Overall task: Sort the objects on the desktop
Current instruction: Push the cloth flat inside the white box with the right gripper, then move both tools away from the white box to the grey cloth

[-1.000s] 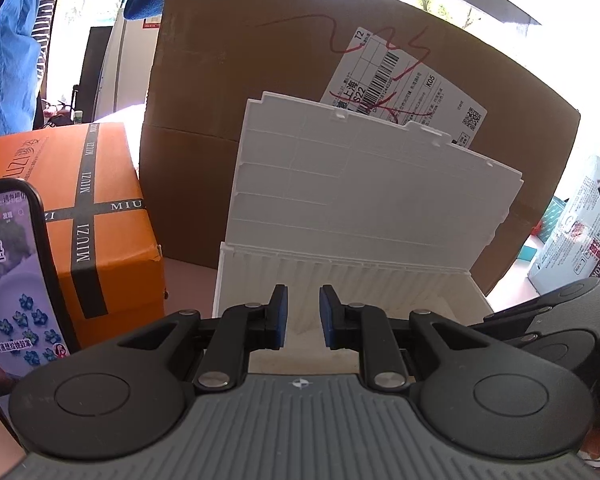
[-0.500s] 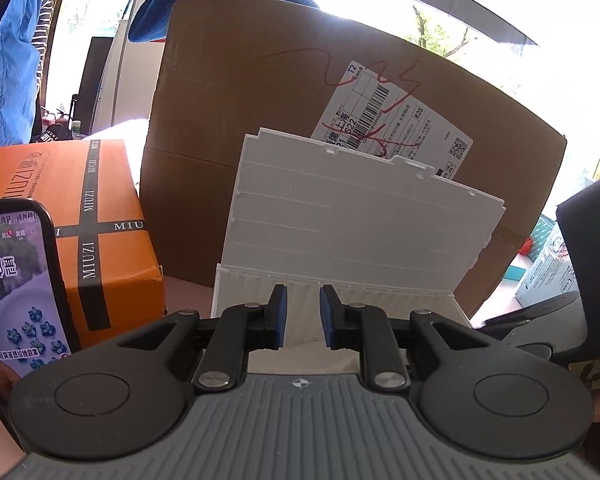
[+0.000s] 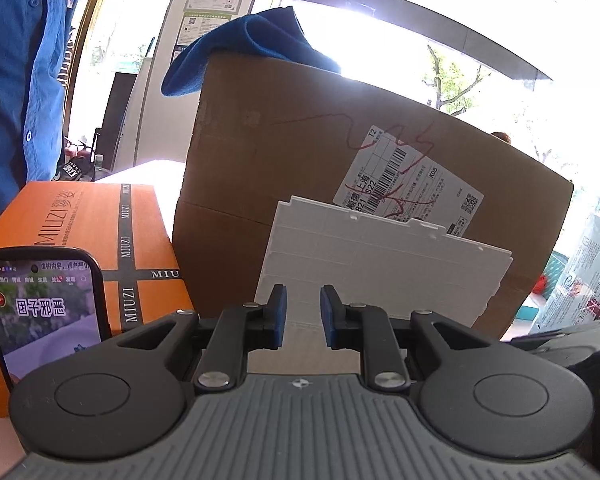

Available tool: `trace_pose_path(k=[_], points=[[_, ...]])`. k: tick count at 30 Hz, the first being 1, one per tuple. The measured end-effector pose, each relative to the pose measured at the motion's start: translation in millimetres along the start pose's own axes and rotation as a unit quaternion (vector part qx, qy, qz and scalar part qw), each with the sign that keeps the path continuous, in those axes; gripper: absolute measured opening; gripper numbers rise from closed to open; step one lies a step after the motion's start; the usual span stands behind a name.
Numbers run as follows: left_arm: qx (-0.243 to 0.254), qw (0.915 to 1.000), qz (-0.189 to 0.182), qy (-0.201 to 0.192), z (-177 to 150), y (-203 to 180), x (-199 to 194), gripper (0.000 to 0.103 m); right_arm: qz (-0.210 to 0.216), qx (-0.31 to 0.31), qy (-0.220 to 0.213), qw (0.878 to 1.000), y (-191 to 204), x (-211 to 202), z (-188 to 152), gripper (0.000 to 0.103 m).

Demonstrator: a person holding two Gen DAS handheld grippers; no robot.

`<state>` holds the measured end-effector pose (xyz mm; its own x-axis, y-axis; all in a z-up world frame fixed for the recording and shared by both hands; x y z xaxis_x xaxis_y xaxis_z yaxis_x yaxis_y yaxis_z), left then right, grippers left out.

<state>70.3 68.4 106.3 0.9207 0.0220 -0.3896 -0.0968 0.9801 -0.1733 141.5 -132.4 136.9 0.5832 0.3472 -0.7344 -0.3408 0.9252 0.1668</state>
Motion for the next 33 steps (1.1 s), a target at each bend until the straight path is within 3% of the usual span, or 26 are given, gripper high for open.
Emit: trace_pose_path(k=[5,6,8,14,19,20,22,23,24,26,31,33], points=[[-0.008,0.9999,0.008,0.004,0,3,3,0.017,0.004,0.005,0.079,0.997,4,26,1,0.016],[-0.006,0.9999,0.011,0.002,0,3,3,0.017,0.009,0.0,0.091,0.996,6,29,3,0.011],[-0.003,0.9999,0.011,0.001,-1,2,4,0.017,0.017,-0.015,0.112,0.993,9,32,8,0.01],[0.004,0.9999,0.011,0.007,-5,-1,7,0.017,0.04,0.004,0.123,0.992,-3,29,15,0.011],[0.006,0.9999,0.006,0.012,-6,-3,8,0.018,0.066,0.054,0.081,0.993,-20,21,10,0.015],[0.006,0.9999,0.002,0.014,-6,-3,8,0.023,0.069,0.062,0.07,0.993,-22,18,8,0.017],[0.002,0.9998,-0.007,0.017,-8,-4,7,0.04,0.074,0.089,0.043,0.992,-27,11,4,0.035],[-0.001,0.9998,-0.011,0.018,-8,-4,7,0.051,0.083,0.107,0.028,0.99,-31,7,1,0.059],[-0.005,0.9997,-0.018,0.019,-9,-4,7,0.054,0.101,0.125,0.012,0.987,-36,2,-3,0.074],[-0.006,0.9995,-0.027,0.017,-10,-6,6,0.055,0.124,0.14,-0.028,0.982,-37,-11,-7,0.08],[-0.021,0.9988,-0.045,0.0,-10,-6,0,0.061,0.115,0.141,-0.118,0.976,-36,-48,-27,0.086],[-0.031,0.9979,-0.054,-0.016,-10,-5,-5,0.072,0.109,0.149,-0.155,0.971,-36,-64,-41,0.087]])
Point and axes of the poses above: each gripper's, at about its wrist camera, not at the fingertips, and x roughly the way its jaws point, y to its left, z to its top, the point moved 1 cm from there along x, roughly the way its jaws point, and after that the axes turned 13 degrees about z, right-handed, at the moved point
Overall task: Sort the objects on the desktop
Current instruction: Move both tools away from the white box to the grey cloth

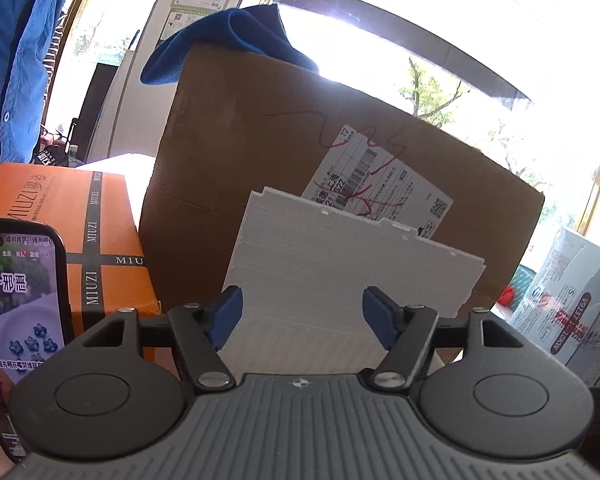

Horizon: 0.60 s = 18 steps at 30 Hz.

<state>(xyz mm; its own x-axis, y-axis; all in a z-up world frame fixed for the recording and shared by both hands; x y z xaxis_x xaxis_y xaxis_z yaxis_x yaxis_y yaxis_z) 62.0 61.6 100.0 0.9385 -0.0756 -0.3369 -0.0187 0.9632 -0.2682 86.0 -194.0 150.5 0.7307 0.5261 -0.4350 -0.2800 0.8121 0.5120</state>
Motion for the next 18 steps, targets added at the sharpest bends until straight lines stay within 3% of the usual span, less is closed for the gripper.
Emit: trace_pose_path(k=[2,4,8,10,12,15,18], points=[[-0.011,0.9998,-0.013,-0.008,1,0,-6,0.082,0.006,0.0,-0.045,0.999,-5,-11,-10,0.09],[-0.027,0.9988,-0.039,-0.008,-1,0,-12,0.084,0.01,-0.002,-0.096,0.995,-16,-24,-26,0.101],[-0.034,0.995,-0.094,-0.003,-11,-11,-20,0.087,0.018,-0.02,-0.173,0.984,-29,-73,-72,0.103],[-0.003,0.9932,-0.116,-0.007,-23,-25,-26,0.089,0.019,-0.033,-0.196,0.98,-36,-95,-90,0.103],[0.041,0.9897,-0.137,-0.015,-37,-41,-33,0.099,0.008,-0.052,-0.213,0.976,-46,-112,-108,0.103],[0.099,0.9794,-0.174,-0.029,-70,-66,-48,0.103,-0.031,-0.079,-0.258,0.962,-64,-137,-143,0.103],[0.132,0.9762,-0.165,-0.05,-107,-83,-61,0.103,-0.091,-0.088,-0.312,0.942,-86,-161,-176,0.103]])
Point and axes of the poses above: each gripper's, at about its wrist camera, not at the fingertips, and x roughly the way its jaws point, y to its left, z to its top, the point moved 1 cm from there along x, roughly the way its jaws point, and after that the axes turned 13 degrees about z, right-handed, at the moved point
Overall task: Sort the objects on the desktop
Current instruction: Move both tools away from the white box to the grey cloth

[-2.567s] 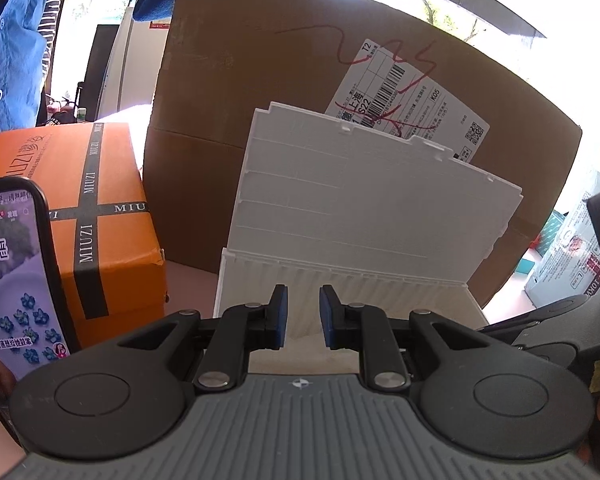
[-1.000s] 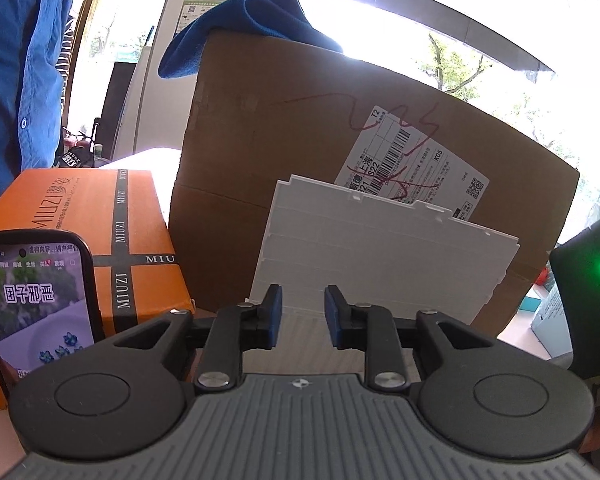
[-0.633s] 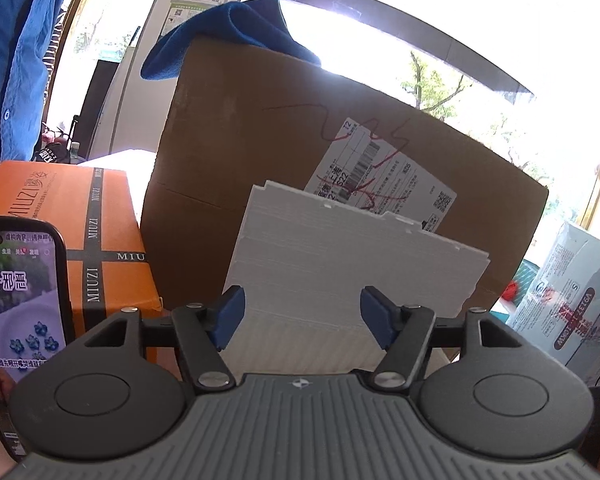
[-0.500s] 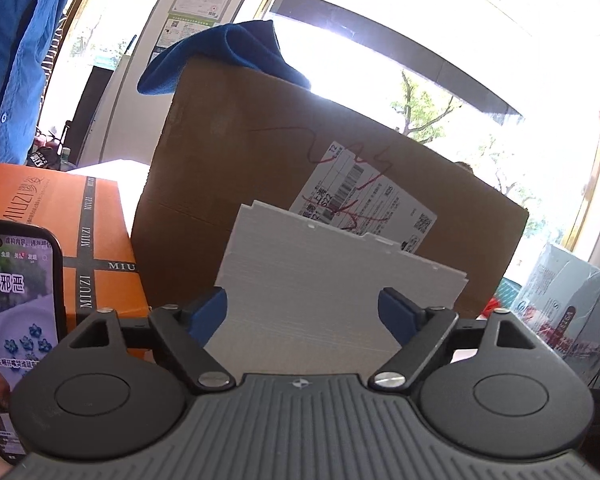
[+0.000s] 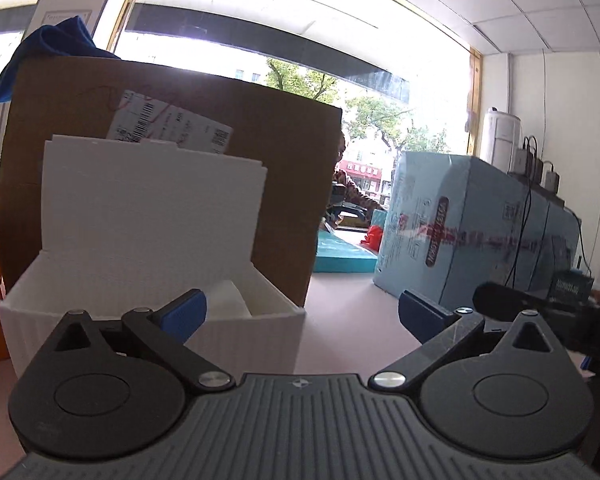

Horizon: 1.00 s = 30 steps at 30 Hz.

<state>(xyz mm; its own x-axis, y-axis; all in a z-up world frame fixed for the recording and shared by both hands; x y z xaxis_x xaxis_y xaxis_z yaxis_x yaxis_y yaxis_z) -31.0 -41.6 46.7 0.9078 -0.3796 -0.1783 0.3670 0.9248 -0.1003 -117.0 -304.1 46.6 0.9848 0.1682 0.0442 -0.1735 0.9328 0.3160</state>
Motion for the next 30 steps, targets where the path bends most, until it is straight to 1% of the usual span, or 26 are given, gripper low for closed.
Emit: trace_pose_path(k=[1,2,5,6,9,12,14,15,16,17,19,20,21,23,24,26,27,28,30], points=[[0.023,0.9997,0.001,0.003,-6,-10,0,0.103,-0.02,-0.006,0.004,1.0,-2,1,-1,0.103],[0.046,0.9989,0.002,0.006,-13,-20,-1,0.103,-0.029,-0.014,0.01,0.999,-3,2,2,0.103],[0.112,0.9936,0.003,0.014,-24,-43,0,0.103,-0.025,-0.036,-0.005,0.999,-4,-2,5,0.103],[0.124,0.9921,0.008,0.012,-26,-46,0,0.103,-0.022,-0.043,-0.005,0.999,-2,-3,4,0.103],[0.12,0.9926,0.013,0.009,-28,-45,-1,0.103,-0.01,-0.071,-0.009,0.997,4,-11,1,0.103],[0.112,0.9932,0.011,0.03,-30,-41,5,0.103,-0.009,-0.1,-0.025,0.995,13,-15,0,0.103],[0.11,0.9931,0.011,0.04,-30,-41,9,0.103,0.002,-0.094,-0.016,0.995,10,-16,5,0.103],[0.104,0.9936,0.004,0.043,-30,-40,10,0.103,0.011,-0.081,-0.005,0.997,5,-15,10,0.103],[0.096,0.9944,-0.005,0.044,-29,-39,9,0.103,0.019,-0.054,0.008,0.998,-5,-15,17,0.103],[0.086,0.9952,-0.012,0.045,-29,-39,9,0.103,0.023,-0.019,0.009,1.0,-17,-16,24,0.103],[0.054,0.9972,-0.019,0.05,-28,-40,10,0.103,0.016,0.078,-0.024,0.997,-51,-25,38,0.103],[0.037,0.9973,-0.02,0.059,-28,-44,13,0.103,0.011,0.095,-0.038,0.995,-63,-30,43,0.103],[0.021,0.9971,-0.022,0.069,-28,-48,16,0.103,0.005,0.101,-0.051,0.994,-74,-35,48,0.103],[-0.008,0.9948,-0.044,0.092,-27,-58,25,0.103,-0.02,0.059,-0.076,0.995,-90,-50,55,0.103],[-0.023,0.9929,-0.055,0.103,-27,-64,29,0.103,-0.047,0.03,-0.084,0.995,-97,-58,55,0.103],[-0.057,0.9872,-0.081,0.125,-26,-74,38,0.103,-0.099,0.009,-0.084,0.992,-115,-68,54,0.103],[-0.074,0.9838,-0.091,0.135,-26,-79,43,0.103,-0.119,0.01,-0.079,0.99,-126,-73,53,0.103],[-0.079,0.9826,-0.093,0.141,-27,-87,47,0.103,-0.125,0.04,-0.063,0.989,-139,-76,52,0.103],[-0.087,0.9801,-0.095,0.151,-28,-102,57,0.103,-0.118,0.129,-0.028,0.984,-168,-79,49,0.103]])
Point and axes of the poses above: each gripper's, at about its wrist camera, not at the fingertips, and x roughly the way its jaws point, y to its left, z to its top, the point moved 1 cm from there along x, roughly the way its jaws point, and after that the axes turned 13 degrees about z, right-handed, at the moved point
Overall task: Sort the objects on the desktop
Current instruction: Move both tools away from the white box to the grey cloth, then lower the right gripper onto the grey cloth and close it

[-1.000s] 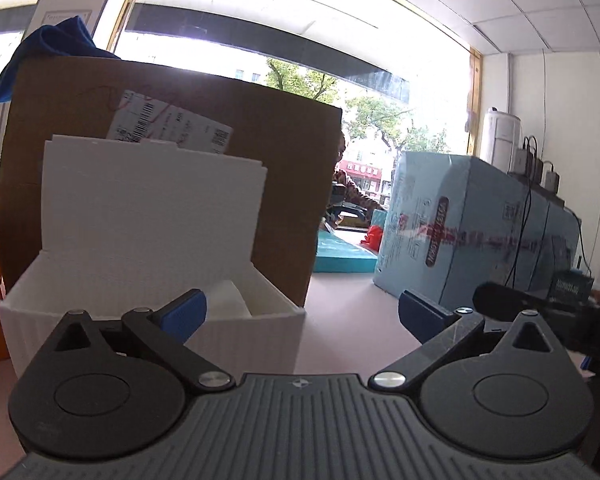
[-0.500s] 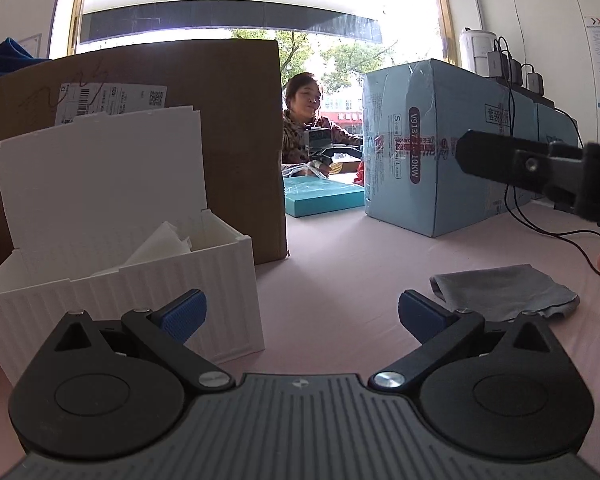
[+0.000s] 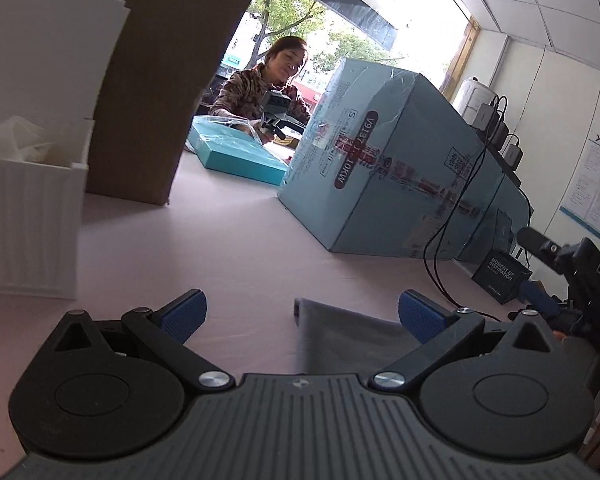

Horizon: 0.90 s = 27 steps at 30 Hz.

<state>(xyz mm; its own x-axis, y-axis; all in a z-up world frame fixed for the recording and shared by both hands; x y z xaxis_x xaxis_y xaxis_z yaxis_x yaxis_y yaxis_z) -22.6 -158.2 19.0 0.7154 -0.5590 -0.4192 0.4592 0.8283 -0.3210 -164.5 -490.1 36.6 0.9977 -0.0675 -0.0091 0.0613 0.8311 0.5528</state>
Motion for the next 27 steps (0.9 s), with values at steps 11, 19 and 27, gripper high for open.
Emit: trace_pose_path(k=[11,19,27], points=[[-0.015,0.9981,-0.003,0.059,-2,-33,55,0.103,-0.029,0.161,0.153,0.974,-34,29,-9,0.103],[0.04,0.993,-0.026,0.108,-7,-46,79,0.103,-0.043,0.072,0.203,0.976,-16,50,-30,0.103],[0.107,0.9842,-0.068,0.124,-15,-60,75,0.103,-0.046,0.026,0.206,0.977,-8,53,-37,0.103]])
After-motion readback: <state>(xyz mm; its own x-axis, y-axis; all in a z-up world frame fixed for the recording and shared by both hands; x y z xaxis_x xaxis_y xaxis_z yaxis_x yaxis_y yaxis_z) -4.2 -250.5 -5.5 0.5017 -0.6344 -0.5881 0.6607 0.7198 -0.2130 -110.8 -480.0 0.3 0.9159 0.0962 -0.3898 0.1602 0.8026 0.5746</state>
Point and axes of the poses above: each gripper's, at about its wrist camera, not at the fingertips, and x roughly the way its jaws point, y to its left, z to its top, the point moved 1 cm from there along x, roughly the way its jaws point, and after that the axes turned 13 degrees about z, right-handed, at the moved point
